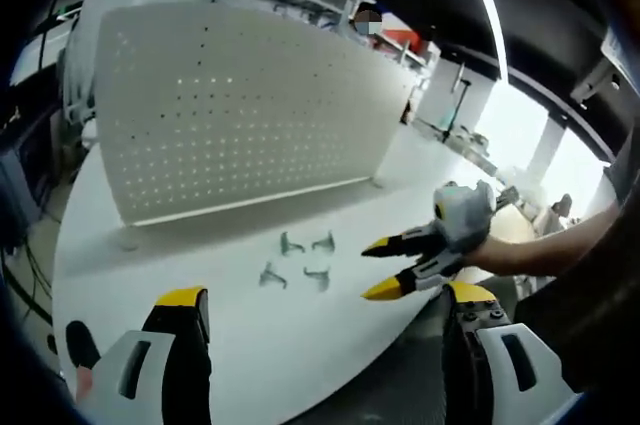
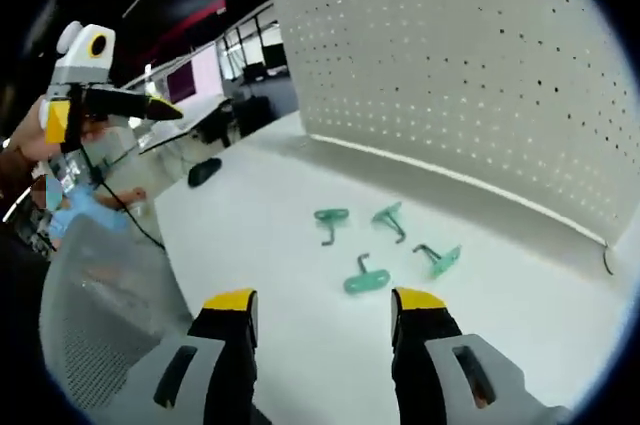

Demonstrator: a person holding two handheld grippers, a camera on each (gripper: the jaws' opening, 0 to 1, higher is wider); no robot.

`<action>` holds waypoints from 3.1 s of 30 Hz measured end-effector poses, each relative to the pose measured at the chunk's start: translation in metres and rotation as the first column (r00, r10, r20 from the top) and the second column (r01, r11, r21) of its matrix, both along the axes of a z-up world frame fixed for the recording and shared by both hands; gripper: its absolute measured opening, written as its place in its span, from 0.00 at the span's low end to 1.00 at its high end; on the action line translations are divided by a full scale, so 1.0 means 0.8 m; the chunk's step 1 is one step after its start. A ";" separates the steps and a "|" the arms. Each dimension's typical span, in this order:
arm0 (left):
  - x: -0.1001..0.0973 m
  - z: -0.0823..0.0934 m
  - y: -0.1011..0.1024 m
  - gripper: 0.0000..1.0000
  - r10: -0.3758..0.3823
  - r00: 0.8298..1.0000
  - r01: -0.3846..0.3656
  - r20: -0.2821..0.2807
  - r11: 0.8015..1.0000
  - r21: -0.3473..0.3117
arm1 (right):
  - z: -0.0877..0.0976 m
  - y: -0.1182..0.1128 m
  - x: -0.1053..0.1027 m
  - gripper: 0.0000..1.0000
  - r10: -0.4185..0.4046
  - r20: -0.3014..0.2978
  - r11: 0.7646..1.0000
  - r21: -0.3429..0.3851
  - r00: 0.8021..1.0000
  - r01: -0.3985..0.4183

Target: Insert the hook assembly into the mounting plate slot until the hook locks in place.

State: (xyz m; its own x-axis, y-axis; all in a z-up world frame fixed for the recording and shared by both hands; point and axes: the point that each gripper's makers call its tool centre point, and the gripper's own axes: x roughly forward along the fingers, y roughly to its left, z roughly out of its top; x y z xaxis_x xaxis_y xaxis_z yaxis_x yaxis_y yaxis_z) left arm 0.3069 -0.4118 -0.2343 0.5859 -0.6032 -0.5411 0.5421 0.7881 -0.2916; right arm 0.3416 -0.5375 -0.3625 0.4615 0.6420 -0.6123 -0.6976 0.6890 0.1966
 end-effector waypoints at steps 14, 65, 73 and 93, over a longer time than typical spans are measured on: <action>0.004 -0.002 0.019 0.98 0.034 0.999 -0.034 -0.010 0.999 0.010 | -0.037 0.025 0.020 0.49 0.020 -0.071 0.999 -0.026 0.997 -0.022; 0.021 -0.016 0.029 0.97 0.051 0.998 -0.050 -0.040 0.999 0.012 | -0.075 -0.009 0.084 0.04 -0.089 0.002 0.975 -0.203 0.996 0.088; 0.021 -0.016 0.029 0.97 0.050 0.998 -0.050 -0.040 0.999 0.012 | -0.075 -0.012 0.083 0.01 -0.097 0.002 0.975 -0.199 0.995 0.095; 0.020 -0.005 0.015 0.97 0.027 1.000 -0.027 -0.013 1.000 -0.001 | -0.009 -0.029 0.108 0.01 -0.175 0.080 0.974 -0.131 0.981 0.184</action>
State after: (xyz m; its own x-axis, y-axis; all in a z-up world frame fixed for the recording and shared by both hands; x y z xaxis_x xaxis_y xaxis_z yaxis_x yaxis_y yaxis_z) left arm 0.3226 -0.3996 -0.2381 0.5950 -0.5876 -0.5484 0.5163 0.8023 -0.2995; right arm 0.4278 -0.5604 -0.3701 0.6049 0.4571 -0.6520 -0.5684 0.8213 0.0484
